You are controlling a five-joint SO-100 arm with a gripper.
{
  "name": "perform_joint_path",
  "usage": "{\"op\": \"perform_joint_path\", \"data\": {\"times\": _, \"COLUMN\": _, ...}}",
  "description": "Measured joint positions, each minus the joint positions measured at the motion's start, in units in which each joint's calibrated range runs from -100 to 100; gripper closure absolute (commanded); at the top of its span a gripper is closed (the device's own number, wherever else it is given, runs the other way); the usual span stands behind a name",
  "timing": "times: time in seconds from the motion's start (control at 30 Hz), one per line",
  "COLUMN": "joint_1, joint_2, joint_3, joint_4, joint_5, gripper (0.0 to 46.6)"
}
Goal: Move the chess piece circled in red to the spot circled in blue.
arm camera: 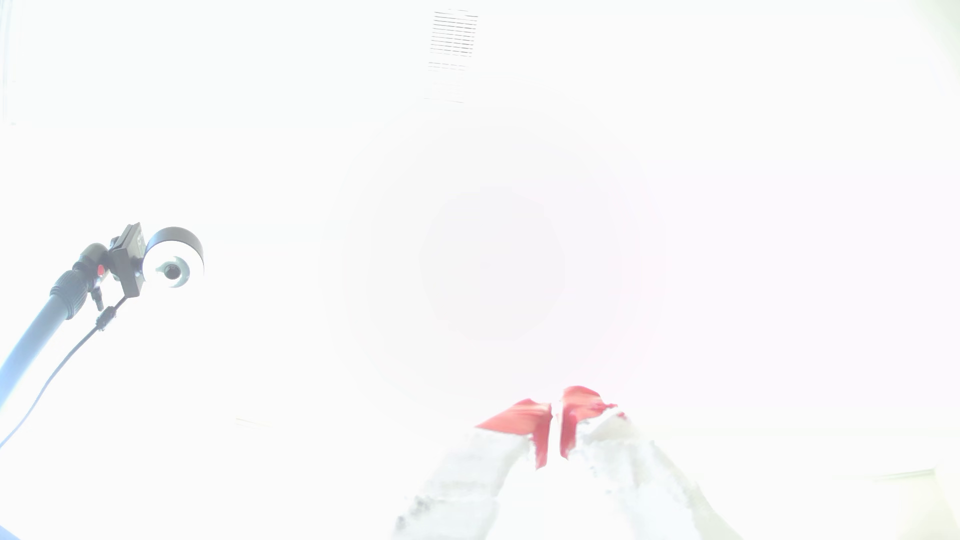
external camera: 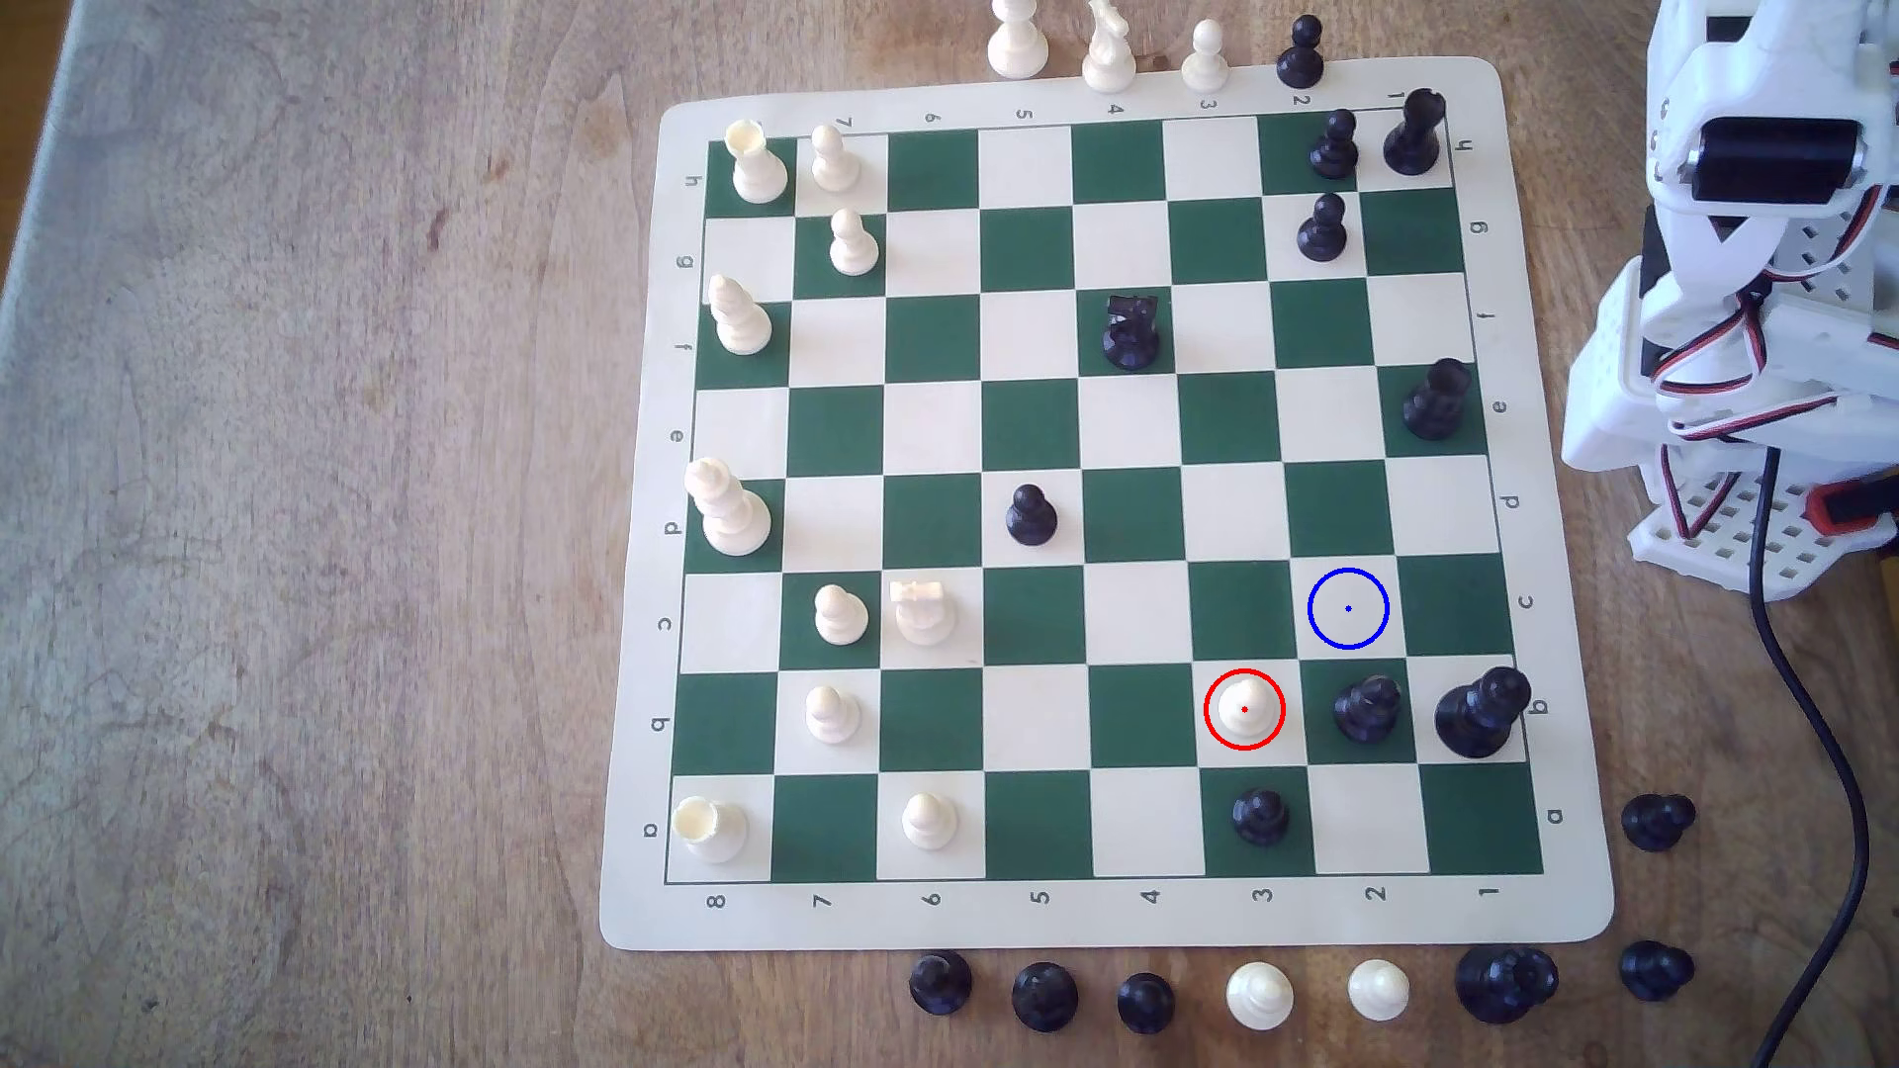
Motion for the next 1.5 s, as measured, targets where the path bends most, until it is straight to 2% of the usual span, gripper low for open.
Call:
{"op": "perform_joint_path", "data": {"times": 0.1, "joint_1": -1.03, "joint_2": 0.0, "joint_3": 0.0, "joint_4": -1.35, "joint_5": 0.98, "gripper": 46.4}}
{"op": "perform_joint_path", "data": {"times": 0.13, "joint_1": -3.32, "joint_2": 0.08, "joint_3": -0.63, "joint_4": -2.07, "joint_5": 2.54, "gripper": 46.4}}
{"op": "perform_joint_path", "data": {"times": 0.23, "joint_1": -7.82, "joint_2": 0.34, "joint_3": -2.26, "joint_4": 4.46, "joint_5": 10.99, "gripper": 46.4}}
{"op": "perform_joint_path", "data": {"times": 0.27, "joint_1": -8.26, "joint_2": 0.34, "joint_3": -2.89, "joint_4": 7.49, "joint_5": 12.99, "gripper": 46.4}}
{"op": "perform_joint_path", "data": {"times": 0.37, "joint_1": -8.63, "joint_2": 0.34, "joint_3": -7.14, "joint_4": 21.83, "joint_5": 15.53, "gripper": 46.4}}
{"op": "perform_joint_path", "data": {"times": 0.8, "joint_1": -6.64, "joint_2": 0.25, "joint_3": -25.4, "joint_4": 84.22, "joint_5": 16.07, "gripper": 44.4}}
{"op": "perform_joint_path", "data": {"times": 0.97, "joint_1": -7.45, "joint_2": 2.85, "joint_3": -33.89, "joint_4": 100.56, "joint_5": 16.02, "gripper": 42.4}}
{"op": "perform_joint_path", "data": {"times": 1.07, "joint_1": -7.82, "joint_2": 5.28, "joint_3": -35.43, "joint_4": 103.27, "joint_5": 16.02, "gripper": 41.2}}
{"op": "perform_joint_path", "data": {"times": 1.2, "joint_1": -10.03, "joint_2": 12.15, "joint_3": -40.4, "joint_4": 106.69, "joint_5": 13.77, "gripper": 40.3}}
{"op": "perform_joint_path", "data": {"times": 1.23, "joint_1": -10.25, "joint_2": 14.24, "joint_3": -42.3, "joint_4": 108.37, "joint_5": 13.43, "gripper": 37.0}}
{"op": "perform_joint_path", "data": {"times": 1.33, "joint_1": -11.06, "joint_2": 20.19, "joint_3": -46.27, "joint_4": 111.63, "joint_5": 12.16, "gripper": 33.2}}
{"op": "perform_joint_path", "data": {"times": 1.5, "joint_1": -13.94, "joint_2": 30.16, "joint_3": -53.95, "joint_4": 116.65, "joint_5": 11.53, "gripper": 29.3}}
